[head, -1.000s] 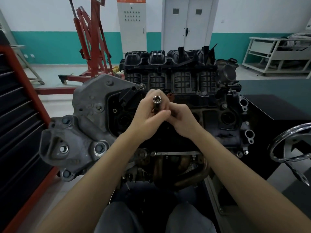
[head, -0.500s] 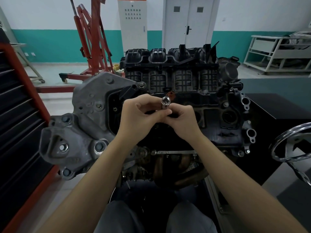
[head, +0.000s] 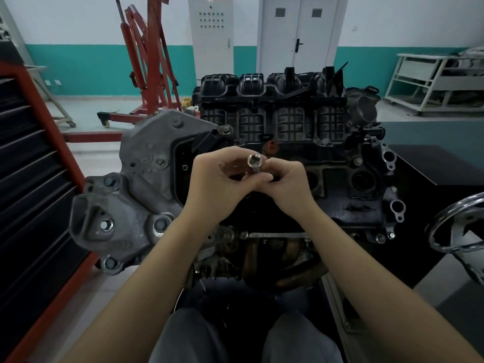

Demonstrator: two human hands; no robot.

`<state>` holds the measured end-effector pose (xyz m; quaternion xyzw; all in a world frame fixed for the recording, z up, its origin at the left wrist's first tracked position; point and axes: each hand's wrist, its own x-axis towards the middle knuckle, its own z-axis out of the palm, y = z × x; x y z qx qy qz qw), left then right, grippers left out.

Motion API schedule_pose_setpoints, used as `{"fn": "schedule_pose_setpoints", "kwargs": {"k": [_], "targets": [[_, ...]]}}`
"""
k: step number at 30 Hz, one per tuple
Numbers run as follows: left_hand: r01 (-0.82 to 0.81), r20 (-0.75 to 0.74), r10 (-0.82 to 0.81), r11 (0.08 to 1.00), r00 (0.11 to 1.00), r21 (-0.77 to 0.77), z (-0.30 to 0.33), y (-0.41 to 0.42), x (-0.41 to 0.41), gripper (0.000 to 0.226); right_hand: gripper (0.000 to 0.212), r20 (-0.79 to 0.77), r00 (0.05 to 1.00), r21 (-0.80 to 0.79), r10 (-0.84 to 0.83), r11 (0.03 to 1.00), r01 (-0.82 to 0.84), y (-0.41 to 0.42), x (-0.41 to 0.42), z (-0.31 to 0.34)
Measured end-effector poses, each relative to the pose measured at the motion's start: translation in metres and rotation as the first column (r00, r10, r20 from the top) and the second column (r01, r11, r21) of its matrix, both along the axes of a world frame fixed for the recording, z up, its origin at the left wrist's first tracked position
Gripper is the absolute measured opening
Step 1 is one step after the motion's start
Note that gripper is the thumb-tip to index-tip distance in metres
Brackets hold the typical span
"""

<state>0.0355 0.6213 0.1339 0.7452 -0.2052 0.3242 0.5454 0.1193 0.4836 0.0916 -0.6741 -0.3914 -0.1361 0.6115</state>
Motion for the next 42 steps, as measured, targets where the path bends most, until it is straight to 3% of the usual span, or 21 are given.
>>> {"fn": "schedule_pose_setpoints", "kwargs": {"k": [3, 6, 9, 12, 15, 18, 20, 23, 26, 32, 37, 42], "targets": [[-0.055, -0.008, 0.055, 0.998, 0.998, -0.037, -0.0007, -0.0053, -0.0005, 0.026, 0.027, 0.048, 0.999, -0.028, -0.016, 0.999, 0.017, 0.0004, -0.0024, 0.0008], [0.025, -0.045, -0.029, 0.995, 0.999, -0.096, -0.0007, -0.0065, -0.0011, 0.034, 0.030, 0.103, 0.995, -0.110, 0.016, 0.994, -0.005, -0.0023, -0.0010, 0.0000], [0.097, -0.044, -0.103, 0.990, 0.994, -0.104, -0.0005, -0.0030, -0.0011, 0.036, 0.027, 0.067, 0.998, -0.068, 0.013, 0.998, -0.009, -0.0004, 0.0002, -0.0017], [-0.008, -0.014, 0.007, 0.999, 1.000, -0.040, -0.0016, -0.0038, -0.0021, 0.027, 0.020, 0.013, 1.000, 0.002, -0.028, 1.000, 0.027, 0.0027, 0.0007, -0.0038], [-0.074, -0.023, 0.073, 0.995, 0.997, -0.072, -0.0032, -0.0066, -0.0022, 0.027, 0.022, 0.052, 0.998, -0.014, -0.035, 0.999, 0.036, 0.0019, 0.0000, -0.0028], [0.007, -0.044, -0.011, 0.995, 0.999, -0.102, -0.0033, -0.0053, -0.0024, 0.034, 0.026, 0.142, 0.990, -0.141, -0.008, 0.990, 0.029, 0.0005, -0.0001, -0.0027], [0.055, -0.043, -0.058, 0.995, 0.997, -0.080, -0.0027, -0.0037, -0.0026, 0.035, 0.030, 0.131, 0.991, -0.131, -0.020, 0.991, 0.037, 0.0002, 0.0012, -0.0040], [-0.031, -0.005, 0.031, 0.999, 1.000, -0.014, -0.0026, -0.0051, -0.0025, 0.025, 0.022, 0.058, 0.997, -0.041, -0.051, 0.998, 0.054, 0.0020, -0.0002, -0.0045], [-0.135, 0.000, 0.135, 0.989, 0.991, -0.054, -0.0034, -0.0078, -0.0022, 0.025, 0.019, 0.055, 0.997, -0.018, -0.054, 0.998, 0.055, 0.0021, -0.0011, -0.0034], [0.046, -0.050, -0.051, 0.995, 0.997, -0.088, -0.0029, -0.0038, -0.0037, 0.032, 0.020, 0.125, 0.992, -0.107, -0.019, 0.994, 0.033, -0.0013, 0.0001, -0.0035], [-0.083, -0.023, 0.082, 0.996, 0.996, -0.032, -0.0029, -0.0055, -0.0043, 0.025, 0.017, 0.048, 0.998, -0.016, -0.041, 0.999, 0.042, 0.0011, -0.0018, -0.0042], [0.054, -0.047, -0.059, 0.994, 0.997, -0.090, -0.0041, -0.0055, -0.0055, 0.035, 0.025, 0.154, 0.988, -0.103, 0.001, 0.995, 0.015, -0.0015, -0.0027, -0.0025]]}}
